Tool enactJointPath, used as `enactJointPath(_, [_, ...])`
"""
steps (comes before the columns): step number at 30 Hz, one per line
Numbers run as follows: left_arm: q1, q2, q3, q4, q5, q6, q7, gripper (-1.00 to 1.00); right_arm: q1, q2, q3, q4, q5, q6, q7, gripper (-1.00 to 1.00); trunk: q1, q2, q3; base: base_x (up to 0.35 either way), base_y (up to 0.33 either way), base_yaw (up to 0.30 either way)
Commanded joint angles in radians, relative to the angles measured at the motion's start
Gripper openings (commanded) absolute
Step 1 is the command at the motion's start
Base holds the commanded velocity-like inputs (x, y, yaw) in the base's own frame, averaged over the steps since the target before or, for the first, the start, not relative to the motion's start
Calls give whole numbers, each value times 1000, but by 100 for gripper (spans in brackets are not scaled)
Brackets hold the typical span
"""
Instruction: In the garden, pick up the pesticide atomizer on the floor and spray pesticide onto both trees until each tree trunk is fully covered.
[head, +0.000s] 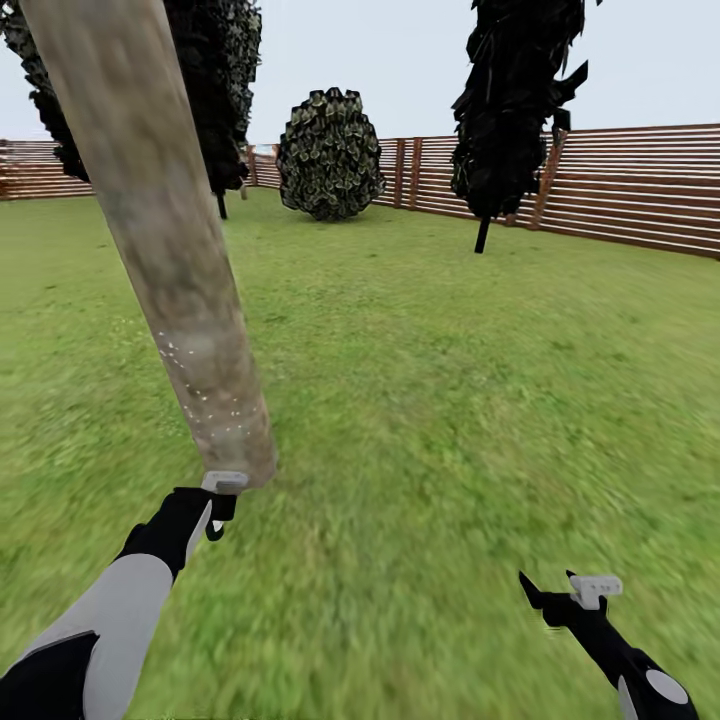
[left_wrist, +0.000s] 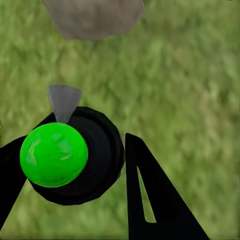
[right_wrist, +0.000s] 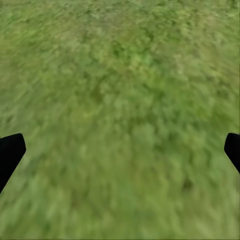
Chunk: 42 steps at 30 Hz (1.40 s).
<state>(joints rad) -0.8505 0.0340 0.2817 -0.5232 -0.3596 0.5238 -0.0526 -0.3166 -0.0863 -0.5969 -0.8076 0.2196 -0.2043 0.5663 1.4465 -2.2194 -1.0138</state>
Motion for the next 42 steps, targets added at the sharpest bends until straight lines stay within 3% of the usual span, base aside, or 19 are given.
enactJointPath(1, [-1, -1, 5, -1, -9, 4, -6, -100, -1, 0, -4, 1, 11, -7, 4, 100, 0, 0, -1, 135, -265, 276])
enactJointPath(16, [-1, -2, 5, -1, -9, 4, -6, -100, -1, 0, -5, 1, 11, -7, 4, 100, 0, 0, -1, 174, -243, 88])
enactJointPath(42, [-1, 0, 5, -1, -9, 4, -6, -100, -1, 0, -5, 2, 11, -7, 4, 100, 0, 0, -1, 155, -244, 273])
